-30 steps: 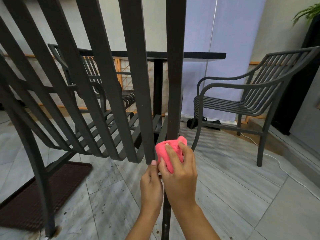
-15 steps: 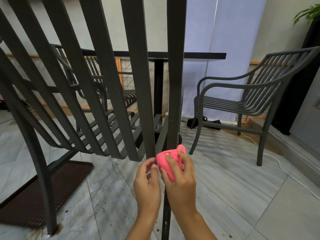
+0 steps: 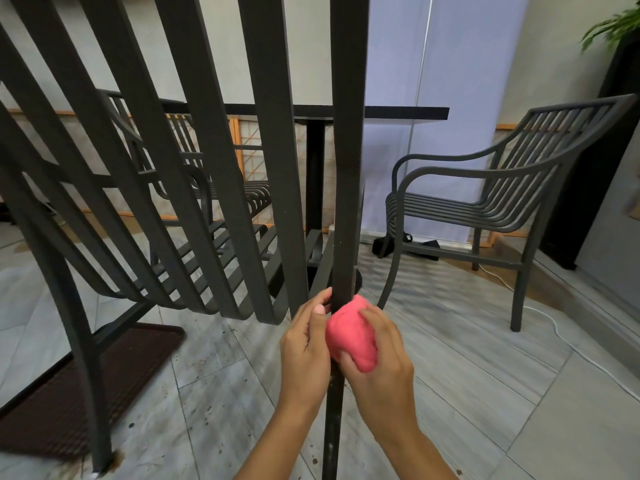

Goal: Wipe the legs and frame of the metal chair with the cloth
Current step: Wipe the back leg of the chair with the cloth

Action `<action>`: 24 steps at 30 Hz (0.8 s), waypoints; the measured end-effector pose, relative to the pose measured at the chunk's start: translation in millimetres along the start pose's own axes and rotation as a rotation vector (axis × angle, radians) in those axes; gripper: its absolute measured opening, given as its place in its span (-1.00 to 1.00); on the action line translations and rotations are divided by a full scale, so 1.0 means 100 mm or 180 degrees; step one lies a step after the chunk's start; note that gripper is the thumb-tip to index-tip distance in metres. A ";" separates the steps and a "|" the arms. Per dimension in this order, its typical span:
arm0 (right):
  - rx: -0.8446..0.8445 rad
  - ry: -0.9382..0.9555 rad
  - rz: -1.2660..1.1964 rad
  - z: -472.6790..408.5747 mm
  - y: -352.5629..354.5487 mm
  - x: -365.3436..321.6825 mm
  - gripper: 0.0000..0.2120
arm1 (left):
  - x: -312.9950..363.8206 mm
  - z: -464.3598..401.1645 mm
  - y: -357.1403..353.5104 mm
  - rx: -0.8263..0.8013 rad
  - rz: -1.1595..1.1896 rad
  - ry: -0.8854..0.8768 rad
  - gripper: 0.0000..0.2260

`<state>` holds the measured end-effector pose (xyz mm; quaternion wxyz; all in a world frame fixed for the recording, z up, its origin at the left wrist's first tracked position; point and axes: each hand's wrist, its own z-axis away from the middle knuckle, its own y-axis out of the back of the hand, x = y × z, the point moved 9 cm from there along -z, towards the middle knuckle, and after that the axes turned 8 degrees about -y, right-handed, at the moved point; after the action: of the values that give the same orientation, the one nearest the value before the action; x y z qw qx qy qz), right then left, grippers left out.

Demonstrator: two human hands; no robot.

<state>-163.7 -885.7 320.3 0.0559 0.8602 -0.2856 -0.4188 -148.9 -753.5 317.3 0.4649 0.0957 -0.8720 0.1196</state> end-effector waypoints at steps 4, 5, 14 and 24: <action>0.0271 0.0293 0.0171 -0.09 0.26 -0.27 -0.38 | -0.06 0.01 -0.01 -0.0046 0.0220 0.0076 -0.69; 0.0326 0.0363 0.0183 -0.13 0.31 -0.36 -0.39 | -0.06 0.01 -0.01 -0.0035 0.0252 0.0085 -0.68; 0.0479 0.1081 0.0827 -0.49 0.23 -1.22 -0.61 | -0.02 0.01 0.00 0.0001 0.0167 0.0015 -0.66; 0.0470 0.1236 0.1891 -0.36 -0.08 -1.04 -0.56 | -0.13 0.05 0.02 0.0011 0.0245 0.0202 -0.69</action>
<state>-183.6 -828.1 412.8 0.1661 0.8049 -0.5366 -0.1913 -146.2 -752.7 303.2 0.4873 0.0590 -0.8596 0.1419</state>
